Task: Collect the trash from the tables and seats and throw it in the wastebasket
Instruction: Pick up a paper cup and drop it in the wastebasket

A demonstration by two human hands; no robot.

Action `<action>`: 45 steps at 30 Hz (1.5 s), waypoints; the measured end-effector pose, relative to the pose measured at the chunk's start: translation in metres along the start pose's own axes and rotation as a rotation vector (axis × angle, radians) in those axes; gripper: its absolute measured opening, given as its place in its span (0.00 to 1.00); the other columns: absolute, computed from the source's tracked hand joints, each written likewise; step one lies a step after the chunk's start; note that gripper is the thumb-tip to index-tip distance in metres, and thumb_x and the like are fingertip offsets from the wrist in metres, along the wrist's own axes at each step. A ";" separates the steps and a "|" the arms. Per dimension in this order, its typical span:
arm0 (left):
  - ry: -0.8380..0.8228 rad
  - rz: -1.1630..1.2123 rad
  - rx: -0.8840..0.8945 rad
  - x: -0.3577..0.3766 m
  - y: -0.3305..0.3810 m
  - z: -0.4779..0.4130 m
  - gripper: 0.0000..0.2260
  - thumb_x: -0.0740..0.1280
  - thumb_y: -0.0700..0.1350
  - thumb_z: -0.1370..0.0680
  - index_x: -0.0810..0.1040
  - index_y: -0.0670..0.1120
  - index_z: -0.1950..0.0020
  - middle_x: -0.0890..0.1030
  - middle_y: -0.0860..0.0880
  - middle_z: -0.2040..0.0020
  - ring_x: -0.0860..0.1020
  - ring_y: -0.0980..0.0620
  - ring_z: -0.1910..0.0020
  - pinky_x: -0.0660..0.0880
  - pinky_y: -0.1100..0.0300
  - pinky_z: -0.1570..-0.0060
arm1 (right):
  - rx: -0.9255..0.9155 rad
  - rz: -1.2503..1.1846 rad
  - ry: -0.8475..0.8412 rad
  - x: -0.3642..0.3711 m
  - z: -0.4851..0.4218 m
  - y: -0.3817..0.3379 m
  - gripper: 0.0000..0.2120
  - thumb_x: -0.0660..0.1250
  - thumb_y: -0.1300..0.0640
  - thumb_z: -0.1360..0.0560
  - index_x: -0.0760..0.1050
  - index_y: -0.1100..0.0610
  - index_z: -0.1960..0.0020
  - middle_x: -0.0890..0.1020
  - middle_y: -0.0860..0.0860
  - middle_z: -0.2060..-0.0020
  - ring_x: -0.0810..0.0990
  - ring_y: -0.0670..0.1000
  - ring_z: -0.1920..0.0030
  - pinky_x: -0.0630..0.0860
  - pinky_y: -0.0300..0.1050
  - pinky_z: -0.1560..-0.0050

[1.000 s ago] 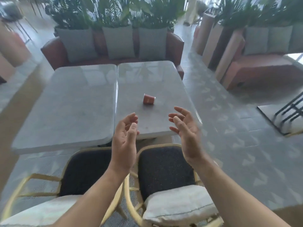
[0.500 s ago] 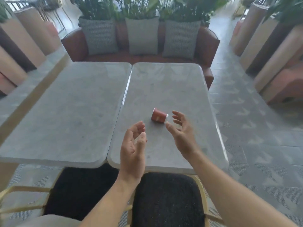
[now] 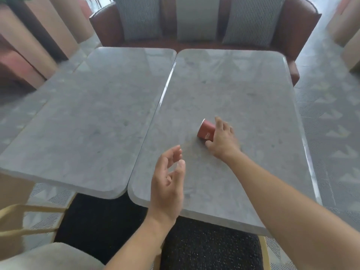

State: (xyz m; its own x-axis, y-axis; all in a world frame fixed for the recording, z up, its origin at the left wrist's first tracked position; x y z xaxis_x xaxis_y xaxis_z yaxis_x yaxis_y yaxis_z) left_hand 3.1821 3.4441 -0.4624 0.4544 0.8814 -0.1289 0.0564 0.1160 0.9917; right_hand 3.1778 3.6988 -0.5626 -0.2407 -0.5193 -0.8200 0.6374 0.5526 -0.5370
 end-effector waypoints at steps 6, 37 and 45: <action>0.073 0.002 -0.035 -0.029 -0.011 0.013 0.21 0.63 0.63 0.23 0.77 0.58 0.32 0.81 0.62 0.36 0.78 0.59 0.31 0.77 0.46 0.31 | -0.023 0.151 -0.084 0.022 -0.008 -0.007 0.37 0.69 0.58 0.22 0.54 0.54 0.18 0.69 0.59 0.27 0.71 0.63 0.27 0.69 0.57 0.31; 0.707 0.139 0.063 -0.536 0.087 0.377 0.19 0.66 0.62 0.24 0.80 0.57 0.36 0.85 0.56 0.39 0.82 0.54 0.39 0.80 0.53 0.38 | -0.394 -0.725 -0.661 0.143 0.551 -0.471 0.25 0.78 0.54 0.28 0.71 0.37 0.38 0.84 0.46 0.48 0.85 0.42 0.52 0.82 0.39 0.52; 0.995 0.106 0.081 -0.699 0.100 0.540 0.21 0.67 0.61 0.24 0.79 0.55 0.34 0.84 0.57 0.37 0.81 0.57 0.36 0.76 0.39 0.31 | -0.604 -0.668 -0.906 0.237 0.739 -0.609 0.21 0.79 0.56 0.26 0.75 0.47 0.38 0.84 0.43 0.55 0.83 0.42 0.55 0.80 0.35 0.54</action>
State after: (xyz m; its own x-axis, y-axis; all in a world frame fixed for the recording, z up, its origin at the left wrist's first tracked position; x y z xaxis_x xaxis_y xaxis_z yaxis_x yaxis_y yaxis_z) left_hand 3.3500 2.5921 -0.2716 -0.4877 0.8714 0.0532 0.1361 0.0157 0.9906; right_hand 3.2733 2.7575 -0.2838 0.3502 -0.9349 -0.0574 0.0961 0.0968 -0.9907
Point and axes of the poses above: each hand's wrist, its own z-axis away from the middle knuckle, its own x-axis out of the palm, y = z × x, the point moved 8 cm from there along -z, towards the middle knuckle
